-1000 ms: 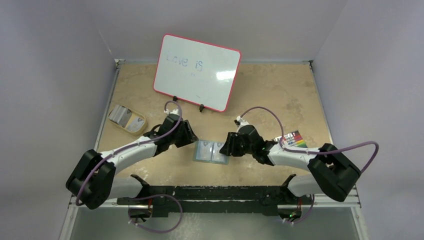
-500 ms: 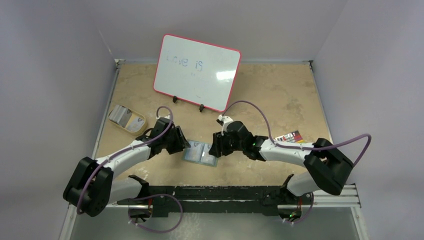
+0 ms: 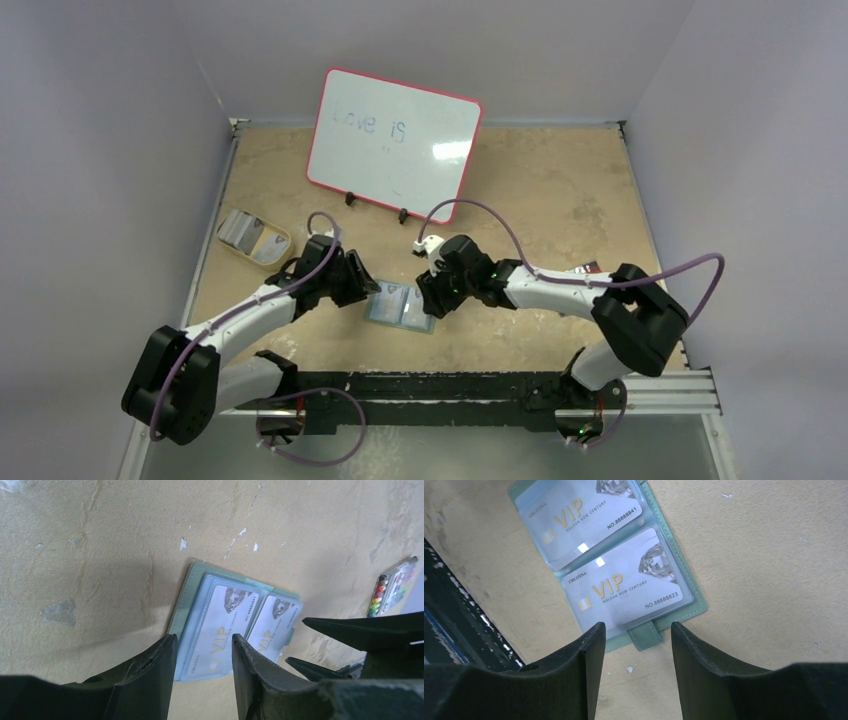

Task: Put the credit cards into the card holder
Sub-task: Insert the credit card into the card holder, then close the card holder at the center of the board.

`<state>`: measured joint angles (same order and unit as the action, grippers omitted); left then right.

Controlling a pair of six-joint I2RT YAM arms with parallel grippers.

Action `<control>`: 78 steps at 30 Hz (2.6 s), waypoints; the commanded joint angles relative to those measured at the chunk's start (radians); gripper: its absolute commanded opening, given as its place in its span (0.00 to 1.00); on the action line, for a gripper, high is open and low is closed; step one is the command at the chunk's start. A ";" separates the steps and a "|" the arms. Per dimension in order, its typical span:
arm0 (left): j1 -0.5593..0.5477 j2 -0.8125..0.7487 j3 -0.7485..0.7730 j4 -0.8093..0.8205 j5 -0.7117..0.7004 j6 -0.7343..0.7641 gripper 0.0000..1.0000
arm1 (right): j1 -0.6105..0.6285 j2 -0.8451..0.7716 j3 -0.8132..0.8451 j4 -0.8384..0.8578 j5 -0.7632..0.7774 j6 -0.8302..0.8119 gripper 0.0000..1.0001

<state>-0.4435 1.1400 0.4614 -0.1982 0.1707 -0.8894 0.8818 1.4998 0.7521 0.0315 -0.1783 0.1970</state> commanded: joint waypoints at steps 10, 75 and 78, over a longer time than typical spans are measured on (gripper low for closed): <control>0.027 -0.008 -0.044 0.067 0.013 -0.066 0.43 | 0.037 0.072 0.068 -0.008 -0.060 -0.062 0.48; 0.104 0.137 -0.020 0.142 0.137 0.040 0.47 | 0.229 -0.212 -0.291 0.583 0.438 0.250 0.14; 0.103 0.145 -0.034 0.172 0.152 0.022 0.43 | 0.229 -0.230 -0.300 0.606 0.444 0.238 0.14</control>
<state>-0.3408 1.2640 0.4320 -0.0582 0.3157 -0.8719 1.1118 1.3083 0.4629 0.5297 0.2226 0.4339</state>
